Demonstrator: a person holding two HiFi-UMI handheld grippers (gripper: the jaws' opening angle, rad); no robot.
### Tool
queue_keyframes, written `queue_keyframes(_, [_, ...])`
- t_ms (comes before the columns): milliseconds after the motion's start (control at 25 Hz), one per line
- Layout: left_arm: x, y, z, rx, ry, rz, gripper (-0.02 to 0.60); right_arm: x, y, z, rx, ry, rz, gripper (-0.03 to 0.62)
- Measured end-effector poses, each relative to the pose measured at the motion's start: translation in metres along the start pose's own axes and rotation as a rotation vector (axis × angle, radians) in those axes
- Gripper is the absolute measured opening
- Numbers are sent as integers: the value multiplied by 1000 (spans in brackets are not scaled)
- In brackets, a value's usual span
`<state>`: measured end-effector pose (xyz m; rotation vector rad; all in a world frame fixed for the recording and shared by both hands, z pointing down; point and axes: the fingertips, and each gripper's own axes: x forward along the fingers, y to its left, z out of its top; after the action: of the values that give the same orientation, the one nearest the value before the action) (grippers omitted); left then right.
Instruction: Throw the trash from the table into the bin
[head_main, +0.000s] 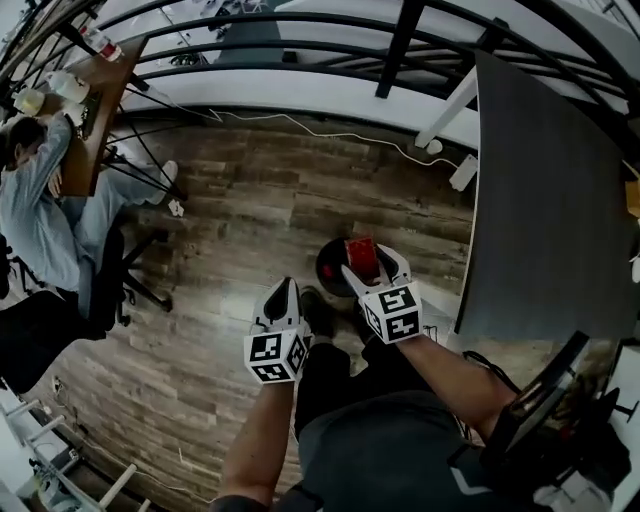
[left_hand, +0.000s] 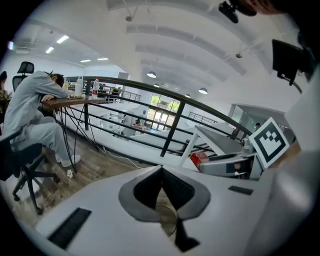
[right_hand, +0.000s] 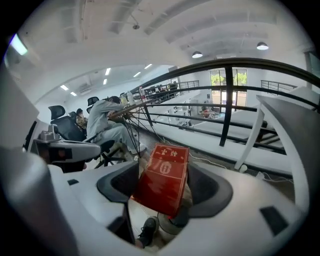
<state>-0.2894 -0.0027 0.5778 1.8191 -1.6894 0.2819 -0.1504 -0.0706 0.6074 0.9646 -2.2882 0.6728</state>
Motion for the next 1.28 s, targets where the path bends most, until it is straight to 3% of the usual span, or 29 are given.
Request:
queue_keyframes(200, [36,24,-49,-18,90,-47,11,43,-1,-63,15,94,-37,311])
queue_keyframes(320, [55,41,-86,-36,137,-61,11,70,4,-111,-14,150,4,311])
queue_keyframes(520, [83,67,-138,23,233,-91,11,109,6,-184,-51,249,35,311])
queue_keyframes(680, [100,75,-181,-18,267,-97,11,131,12,-238,-55,304,78,311])
queue_keyframes(840, [121,79,-221,-42,306,-92,11,158,10,-272,-89,338,110,311])
queue_keyframes(1280, [179,113,-305,-43,340,-52,11,228,-30,-351,-7,400,95,311])
